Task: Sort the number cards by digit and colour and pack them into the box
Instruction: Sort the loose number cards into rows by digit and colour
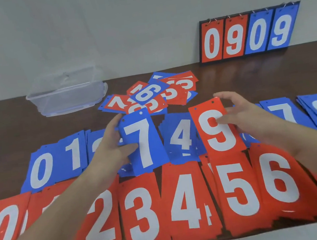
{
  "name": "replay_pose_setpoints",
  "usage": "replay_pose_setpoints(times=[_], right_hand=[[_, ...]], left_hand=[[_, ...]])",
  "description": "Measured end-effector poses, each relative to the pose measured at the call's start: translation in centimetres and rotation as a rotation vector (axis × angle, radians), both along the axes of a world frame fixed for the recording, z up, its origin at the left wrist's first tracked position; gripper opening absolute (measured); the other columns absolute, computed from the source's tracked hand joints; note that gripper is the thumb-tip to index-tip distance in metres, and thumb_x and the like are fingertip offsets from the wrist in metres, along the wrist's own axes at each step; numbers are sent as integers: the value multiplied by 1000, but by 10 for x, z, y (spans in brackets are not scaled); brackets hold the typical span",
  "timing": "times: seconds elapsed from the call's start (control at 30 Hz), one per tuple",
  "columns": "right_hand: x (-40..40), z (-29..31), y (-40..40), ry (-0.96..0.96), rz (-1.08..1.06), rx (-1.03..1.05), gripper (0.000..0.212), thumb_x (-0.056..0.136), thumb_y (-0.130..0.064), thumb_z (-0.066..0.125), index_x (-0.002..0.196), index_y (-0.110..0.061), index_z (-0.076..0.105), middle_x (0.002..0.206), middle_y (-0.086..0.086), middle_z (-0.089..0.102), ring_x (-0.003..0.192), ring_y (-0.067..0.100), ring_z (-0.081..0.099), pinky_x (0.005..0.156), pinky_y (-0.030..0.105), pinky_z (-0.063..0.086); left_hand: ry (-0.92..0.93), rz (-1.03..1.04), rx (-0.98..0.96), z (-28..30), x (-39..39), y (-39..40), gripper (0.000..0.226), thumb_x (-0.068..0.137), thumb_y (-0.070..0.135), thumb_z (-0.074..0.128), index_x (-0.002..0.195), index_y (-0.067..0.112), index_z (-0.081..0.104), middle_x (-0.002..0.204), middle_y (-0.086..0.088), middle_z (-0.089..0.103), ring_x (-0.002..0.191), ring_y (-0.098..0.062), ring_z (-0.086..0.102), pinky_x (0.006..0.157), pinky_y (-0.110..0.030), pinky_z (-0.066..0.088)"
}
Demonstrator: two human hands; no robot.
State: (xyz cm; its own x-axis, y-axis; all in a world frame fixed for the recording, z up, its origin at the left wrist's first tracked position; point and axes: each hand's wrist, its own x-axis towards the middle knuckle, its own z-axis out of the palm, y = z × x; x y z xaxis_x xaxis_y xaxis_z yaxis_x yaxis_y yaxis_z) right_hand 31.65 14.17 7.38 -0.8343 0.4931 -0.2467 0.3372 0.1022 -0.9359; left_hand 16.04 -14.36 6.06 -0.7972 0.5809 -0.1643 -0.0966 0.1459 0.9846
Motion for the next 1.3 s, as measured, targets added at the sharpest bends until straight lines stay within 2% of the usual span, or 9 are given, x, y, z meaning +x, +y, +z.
replay_pose_setpoints(times=[0.1,0.33,0.5,0.63,0.8,0.93,1.13,1.2,1.3], right_hand=[[19,0,1,-17,-54,30,58,92,-7,71,133,-40,47,97,2,78,85,24,77,78,44,62],[58,-1,8,11,-160,11,58,93,-6,68,134,-42,48,99,4,78,87,30,76,81,51,61],[78,-1,38,18,-222,0,54,94,-8,64,132,-44,52,88,4,77,78,27,76,62,38,59],[94,-2,78,6,-269,8,53,93,-11,68,132,-44,53,98,4,78,83,29,77,76,49,62],[129,-3,137,0,-331,23,45,95,-12,65,129,-40,58,99,3,76,77,22,74,60,31,56],[158,-6,187,-18,-385,68,41,96,-11,63,126,-39,60,109,6,72,85,24,72,69,36,58],[195,-14,235,-35,-368,36,39,95,-6,64,124,-31,64,111,12,73,93,35,73,80,46,59],[203,-16,244,-41,-363,30,37,94,-5,65,121,-30,63,111,11,73,96,35,73,87,51,58],[215,-16,254,-55,-359,54,36,93,-5,67,116,-33,61,108,7,74,92,29,74,83,44,60]], left_hand=[[-24,-60,20,-1,6,10,69,95,-5,61,140,43,40,119,9,70,108,-18,71,75,-48,62],[-81,-179,13,2,31,45,46,94,5,66,125,36,52,115,1,71,99,-16,74,69,-36,63],[-75,-197,3,6,42,79,40,95,6,65,122,33,53,110,-1,75,99,-16,74,75,-39,63],[-62,-219,-32,9,56,122,38,96,5,64,124,27,53,104,-1,77,95,-17,75,76,-37,63],[-57,-254,-80,10,81,208,39,96,0,62,128,21,53,108,-6,76,96,-22,75,82,-41,62],[-33,-304,-119,10,102,278,39,95,-2,62,127,18,52,115,-9,73,98,-23,74,84,-45,62],[1,-325,-186,-2,127,342,36,95,-3,62,124,17,51,111,-9,71,94,-20,74,70,-33,63],[107,-321,-262,-9,130,354,36,94,1,65,121,21,52,111,-10,71,95,-24,73,74,-38,63],[540,-377,-532,-19,128,368,50,87,15,73,128,33,52,127,-2,63,112,-27,62,93,-45,54]])
